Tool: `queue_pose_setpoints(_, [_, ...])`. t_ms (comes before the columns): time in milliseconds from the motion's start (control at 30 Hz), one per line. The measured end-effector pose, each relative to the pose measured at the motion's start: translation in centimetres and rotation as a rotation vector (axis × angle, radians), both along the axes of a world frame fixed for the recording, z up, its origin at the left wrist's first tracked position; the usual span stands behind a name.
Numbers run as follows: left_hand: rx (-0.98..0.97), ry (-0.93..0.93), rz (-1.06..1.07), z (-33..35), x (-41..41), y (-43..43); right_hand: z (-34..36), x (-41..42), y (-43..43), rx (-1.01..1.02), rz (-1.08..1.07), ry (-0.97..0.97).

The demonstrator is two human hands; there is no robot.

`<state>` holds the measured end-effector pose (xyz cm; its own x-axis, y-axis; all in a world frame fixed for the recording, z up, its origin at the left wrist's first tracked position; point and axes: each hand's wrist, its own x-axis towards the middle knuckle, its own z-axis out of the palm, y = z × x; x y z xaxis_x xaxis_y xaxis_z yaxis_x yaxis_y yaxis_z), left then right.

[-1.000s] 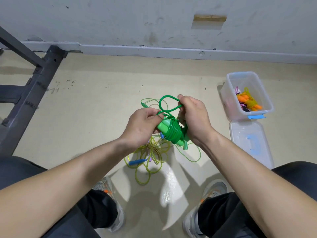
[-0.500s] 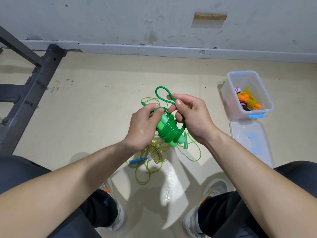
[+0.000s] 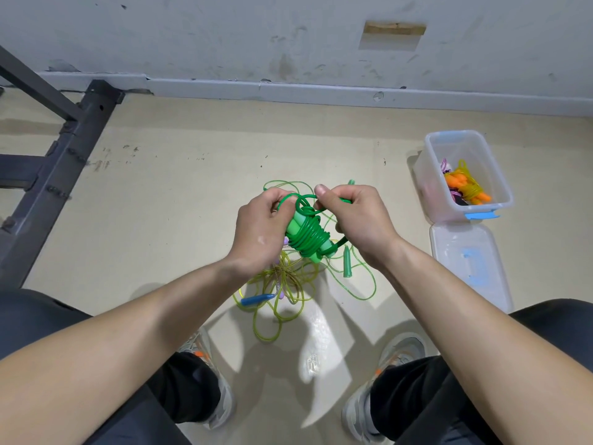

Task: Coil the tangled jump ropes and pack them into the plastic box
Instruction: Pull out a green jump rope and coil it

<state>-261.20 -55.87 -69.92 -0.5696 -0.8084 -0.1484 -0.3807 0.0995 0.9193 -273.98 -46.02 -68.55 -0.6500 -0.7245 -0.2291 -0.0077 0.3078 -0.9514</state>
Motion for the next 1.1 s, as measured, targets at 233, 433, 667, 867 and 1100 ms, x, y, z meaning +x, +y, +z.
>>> queue_pose_setpoints(233, [0.04,0.028,0.032,0.0,-0.1,0.0,0.0,0.4,0.1,-0.144,-0.067,-0.168])
queue_pose_setpoints(433, [0.033,0.023,0.023,0.1,-0.2,0.5,0.0,0.4,-0.1,-0.177,-0.165,-0.337])
queue_pose_setpoints(667, [0.358,0.023,-0.025,0.8,-0.7,0.4,0.1,1.0,0.1,-0.122,-0.211,-0.078])
queue_pose_setpoints(867, [0.491,0.042,-0.095,1.4,-0.5,-0.1,0.3,1.1,0.2,-0.055,-0.208,0.223])
queue_pose_setpoints(1100, [0.375,0.063,-0.057,0.9,-0.2,0.5,0.1,1.9,0.0,-0.026,-0.138,0.37])
